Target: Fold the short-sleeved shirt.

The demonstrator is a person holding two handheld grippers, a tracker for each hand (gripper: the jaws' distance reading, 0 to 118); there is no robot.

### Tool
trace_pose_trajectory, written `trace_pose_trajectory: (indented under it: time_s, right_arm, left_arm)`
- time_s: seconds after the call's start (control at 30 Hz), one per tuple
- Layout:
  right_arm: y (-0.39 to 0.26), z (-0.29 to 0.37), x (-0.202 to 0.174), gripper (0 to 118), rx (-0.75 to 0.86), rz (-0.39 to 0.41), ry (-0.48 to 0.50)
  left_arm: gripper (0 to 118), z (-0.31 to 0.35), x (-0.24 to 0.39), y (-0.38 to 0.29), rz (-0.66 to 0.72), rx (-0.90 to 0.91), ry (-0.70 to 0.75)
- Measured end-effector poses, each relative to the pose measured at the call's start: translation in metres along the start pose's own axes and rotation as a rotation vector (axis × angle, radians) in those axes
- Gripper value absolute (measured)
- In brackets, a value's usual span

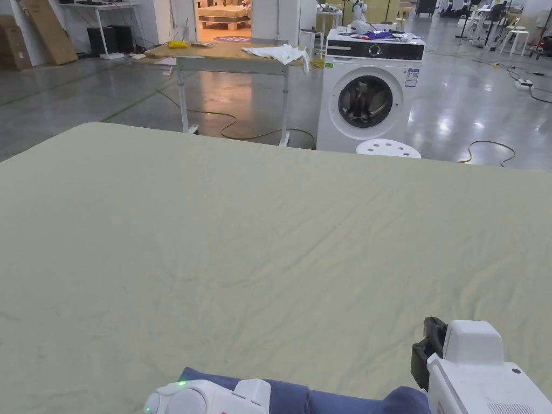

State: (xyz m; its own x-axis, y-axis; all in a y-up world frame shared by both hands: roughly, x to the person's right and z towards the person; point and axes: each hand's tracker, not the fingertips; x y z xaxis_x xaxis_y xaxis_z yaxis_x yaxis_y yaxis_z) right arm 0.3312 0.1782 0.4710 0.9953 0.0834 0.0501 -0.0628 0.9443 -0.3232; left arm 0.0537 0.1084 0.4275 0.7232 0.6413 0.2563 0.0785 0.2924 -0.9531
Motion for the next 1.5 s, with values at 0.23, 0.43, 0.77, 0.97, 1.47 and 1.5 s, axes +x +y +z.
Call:
trace_pose_trajectory:
  time_s: [0.23, 0.43, 0.77, 0.97, 1.47, 1.5]
  right_arm:
    - [0.006, 0.002, 0.002, 0, 0.017, 0.000, -0.003]
    - [0.010, 0.002, 0.000, 0, 0.029, 0.000, 0.010]
    - [0.014, 0.000, -0.005, 0, 0.050, -0.025, 0.041]
    - [0.013, 0.000, -0.008, 0, 0.046, -0.024, 0.043]
    - [0.013, 0.004, -0.005, 0, 0.039, -0.018, 0.031]
    - [0.013, 0.004, -0.004, 0, 0.039, -0.018, 0.032]
  left_arm:
    - [4, 0.050, 0.006, 0.011, -0.043, 0.111, -0.006]
    - [17, 0.127, -0.037, 0.024, 0.017, 0.284, 0.067]
    - [74, 0.149, -0.164, 0.006, 0.252, 0.240, -0.114]
    - [58, 0.113, -0.195, -0.002, 0.348, 0.263, -0.353]
    - [7, 0.158, -0.102, 0.005, 0.123, 0.271, -0.073]
    - [7, 0.170, -0.096, 0.006, 0.116, 0.286, -0.041]
